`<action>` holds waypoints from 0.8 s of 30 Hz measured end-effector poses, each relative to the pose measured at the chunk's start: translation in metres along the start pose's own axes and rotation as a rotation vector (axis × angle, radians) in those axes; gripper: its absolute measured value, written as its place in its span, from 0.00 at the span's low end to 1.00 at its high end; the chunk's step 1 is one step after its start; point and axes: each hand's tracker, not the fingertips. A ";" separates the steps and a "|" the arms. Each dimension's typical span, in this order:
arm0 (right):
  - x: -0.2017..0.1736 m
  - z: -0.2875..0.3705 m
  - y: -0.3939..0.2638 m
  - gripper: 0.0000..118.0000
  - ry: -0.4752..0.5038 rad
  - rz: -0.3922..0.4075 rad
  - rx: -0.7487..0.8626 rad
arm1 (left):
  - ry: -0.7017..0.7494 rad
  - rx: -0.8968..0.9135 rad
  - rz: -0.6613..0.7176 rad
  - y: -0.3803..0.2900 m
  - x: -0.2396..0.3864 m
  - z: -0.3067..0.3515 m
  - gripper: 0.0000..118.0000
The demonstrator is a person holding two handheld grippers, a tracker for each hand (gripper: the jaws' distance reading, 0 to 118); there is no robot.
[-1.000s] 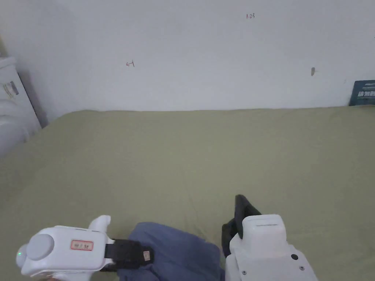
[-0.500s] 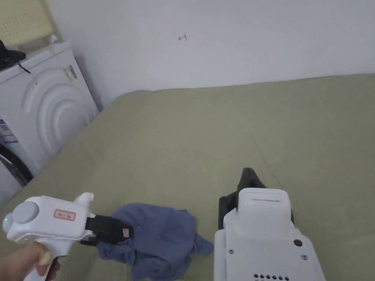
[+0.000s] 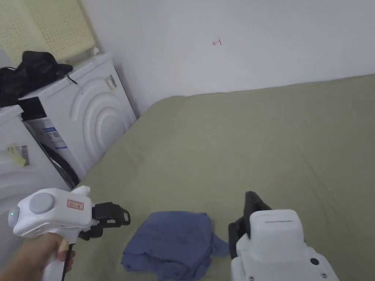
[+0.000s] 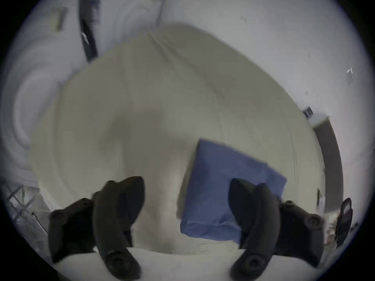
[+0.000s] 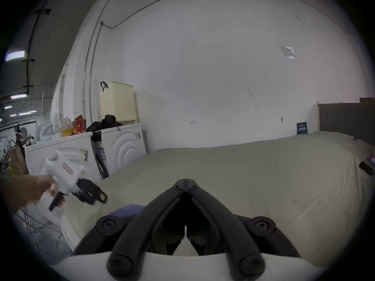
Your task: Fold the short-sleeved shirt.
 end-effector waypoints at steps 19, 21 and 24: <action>0.286 0.084 0.075 0.00 -0.143 0.047 0.047 | -0.162 0.700 -0.302 -0.213 0.422 0.065 0.03; 0.322 0.096 0.083 0.00 -0.227 0.087 0.031 | -0.217 0.697 -0.265 -0.228 0.461 0.068 0.03; 0.372 0.119 0.093 0.00 -0.258 0.106 0.048 | -0.323 0.708 -0.238 -0.252 0.505 0.069 0.03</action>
